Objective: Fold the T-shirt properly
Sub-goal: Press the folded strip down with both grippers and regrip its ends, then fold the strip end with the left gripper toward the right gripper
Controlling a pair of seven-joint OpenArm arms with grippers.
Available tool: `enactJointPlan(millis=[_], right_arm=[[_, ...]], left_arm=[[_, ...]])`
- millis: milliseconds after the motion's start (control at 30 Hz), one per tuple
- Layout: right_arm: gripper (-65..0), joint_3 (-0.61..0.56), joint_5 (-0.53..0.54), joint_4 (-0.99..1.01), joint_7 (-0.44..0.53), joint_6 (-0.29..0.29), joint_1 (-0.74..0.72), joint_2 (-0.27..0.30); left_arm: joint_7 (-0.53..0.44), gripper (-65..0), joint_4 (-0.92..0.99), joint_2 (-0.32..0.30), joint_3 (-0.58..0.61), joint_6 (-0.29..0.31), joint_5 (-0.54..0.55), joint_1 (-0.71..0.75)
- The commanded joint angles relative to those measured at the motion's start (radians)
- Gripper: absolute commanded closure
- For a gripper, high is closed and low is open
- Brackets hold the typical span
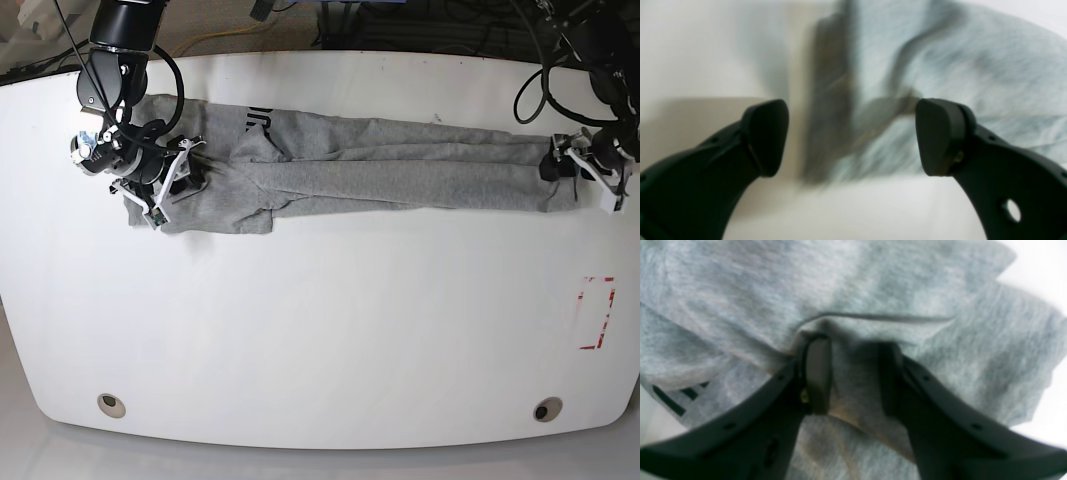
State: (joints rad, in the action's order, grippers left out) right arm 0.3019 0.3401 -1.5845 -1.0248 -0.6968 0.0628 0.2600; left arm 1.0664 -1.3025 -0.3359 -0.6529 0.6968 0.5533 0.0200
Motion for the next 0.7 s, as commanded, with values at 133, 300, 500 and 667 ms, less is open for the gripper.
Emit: enactJointPlan(millis=[133,300,500,667], right_arm=[[-21.1,0.006,0.007,-0.027,0.011,-0.001,-0.014,0.008],[-21.1,0.007,0.007,-0.027,0.011,-0.001,-0.016,0.008],[-21.1,0.009,0.006,-0.026,0.011,-0.001,-0.016,0.008],[-21.1,0.009,0.007,-0.023,0.013,-0.001,-0.014,0.008]], left_arm=[[-0.09,-55.7,0.079,-0.015,0.08,0.001,0.018,-0.027],[-0.061,-30.6,0.085,-0.015,0.098,0.001,0.023,-0.027],[-0.027,-1.7,-0.001,0.008,0.051,0.001,0.024,-0.019],[-0.025,-4.7,-0.274,0.059,0.046,0.001,0.018,0.056]])
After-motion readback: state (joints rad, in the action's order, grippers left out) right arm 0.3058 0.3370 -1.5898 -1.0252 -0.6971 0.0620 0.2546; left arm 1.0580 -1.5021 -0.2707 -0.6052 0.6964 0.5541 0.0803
